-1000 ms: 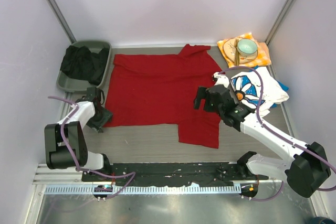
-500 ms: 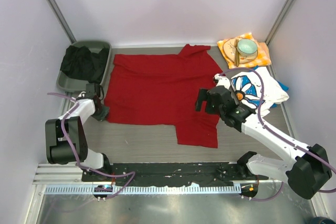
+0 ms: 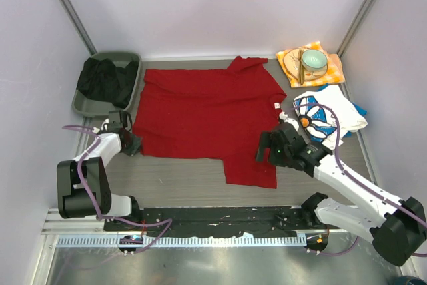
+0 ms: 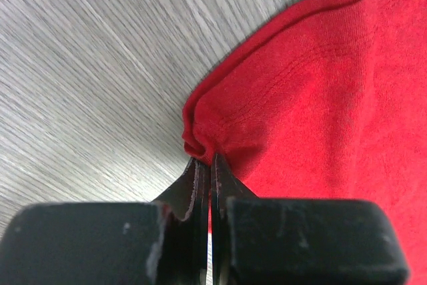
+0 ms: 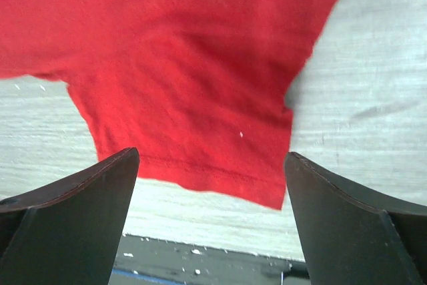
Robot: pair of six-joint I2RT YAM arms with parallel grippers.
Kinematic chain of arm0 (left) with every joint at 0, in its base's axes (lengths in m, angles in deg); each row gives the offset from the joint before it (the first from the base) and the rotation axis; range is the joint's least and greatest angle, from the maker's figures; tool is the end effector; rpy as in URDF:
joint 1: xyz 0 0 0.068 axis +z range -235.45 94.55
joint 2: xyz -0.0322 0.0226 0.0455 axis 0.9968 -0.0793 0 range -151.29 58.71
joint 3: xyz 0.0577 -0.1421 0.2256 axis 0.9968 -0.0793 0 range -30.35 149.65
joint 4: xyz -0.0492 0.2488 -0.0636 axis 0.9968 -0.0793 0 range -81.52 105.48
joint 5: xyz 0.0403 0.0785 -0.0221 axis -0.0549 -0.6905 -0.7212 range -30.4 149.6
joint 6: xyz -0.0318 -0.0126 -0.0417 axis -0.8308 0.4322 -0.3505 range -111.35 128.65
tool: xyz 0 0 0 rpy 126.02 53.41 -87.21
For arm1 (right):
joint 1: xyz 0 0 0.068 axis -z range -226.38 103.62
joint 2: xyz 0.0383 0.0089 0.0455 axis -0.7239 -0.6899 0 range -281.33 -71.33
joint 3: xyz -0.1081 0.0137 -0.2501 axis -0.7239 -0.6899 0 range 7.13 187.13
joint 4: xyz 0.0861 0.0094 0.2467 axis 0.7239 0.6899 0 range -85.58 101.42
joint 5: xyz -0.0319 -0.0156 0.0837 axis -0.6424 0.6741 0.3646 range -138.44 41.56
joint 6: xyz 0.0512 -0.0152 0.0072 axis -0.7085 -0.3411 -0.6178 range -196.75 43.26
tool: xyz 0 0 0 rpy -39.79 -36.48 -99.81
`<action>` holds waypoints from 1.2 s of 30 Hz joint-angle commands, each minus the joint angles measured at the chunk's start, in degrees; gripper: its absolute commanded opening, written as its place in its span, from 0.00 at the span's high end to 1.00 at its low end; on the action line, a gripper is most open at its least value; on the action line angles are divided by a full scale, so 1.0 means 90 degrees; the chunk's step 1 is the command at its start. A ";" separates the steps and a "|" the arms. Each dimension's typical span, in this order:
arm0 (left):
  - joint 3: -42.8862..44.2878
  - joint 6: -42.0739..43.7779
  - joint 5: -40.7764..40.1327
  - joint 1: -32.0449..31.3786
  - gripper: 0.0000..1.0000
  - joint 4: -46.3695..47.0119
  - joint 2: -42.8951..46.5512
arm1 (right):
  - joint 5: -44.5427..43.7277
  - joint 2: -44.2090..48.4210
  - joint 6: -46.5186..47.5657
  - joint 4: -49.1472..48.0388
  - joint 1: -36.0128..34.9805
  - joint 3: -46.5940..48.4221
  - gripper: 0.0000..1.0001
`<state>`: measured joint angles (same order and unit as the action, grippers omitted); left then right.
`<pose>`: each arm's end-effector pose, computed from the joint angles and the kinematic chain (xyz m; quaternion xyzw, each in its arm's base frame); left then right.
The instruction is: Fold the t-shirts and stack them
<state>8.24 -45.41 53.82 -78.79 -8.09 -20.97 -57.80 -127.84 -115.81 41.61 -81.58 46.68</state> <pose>0.2416 0.0318 0.1584 -0.5021 0.8352 -0.0430 0.2203 0.1586 0.1048 0.2312 0.0571 0.9469 0.1232 0.2914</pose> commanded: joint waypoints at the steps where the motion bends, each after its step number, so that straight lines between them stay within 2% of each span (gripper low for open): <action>1: -0.0127 -0.0116 0.0310 -0.0085 1.00 0.0148 0.0240 | 0.0425 0.0390 -0.0638 0.0623 -0.0063 -0.0380 0.05; 8: -0.0274 -0.0243 0.0320 -0.0134 1.00 0.0295 0.0406 | 0.0504 0.0654 -0.1049 0.1073 -0.0112 -0.0927 0.11; 15: -0.0430 -0.0350 0.0388 -0.0134 1.00 0.0402 0.0543 | 0.0738 0.0313 -0.1401 0.0634 -0.0210 -0.1591 0.19; 18: -0.0479 -0.0350 0.0457 -0.0134 1.00 0.0480 0.0504 | 0.0728 0.0176 -0.1499 0.0371 -0.0259 -0.1679 0.25; 20: -0.0460 -0.0350 0.0515 -0.0134 1.00 0.0519 0.0436 | 0.0747 0.0010 -0.1547 0.0244 -0.0288 -0.1728 0.34; 26: -0.0479 -0.0360 0.0545 -0.0134 1.00 0.0539 0.0455 | 0.0611 -0.0186 -0.1616 0.0019 -0.0298 -0.1787 0.48; 36: -0.0499 -0.0350 0.0574 -0.0134 1.00 0.0520 0.0533 | 0.0279 -0.0527 -0.1655 -0.0158 -0.0308 -0.1670 0.63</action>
<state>3.98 -48.19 58.26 -79.80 -4.86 -17.27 -52.36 -129.85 -129.74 42.18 -83.94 33.29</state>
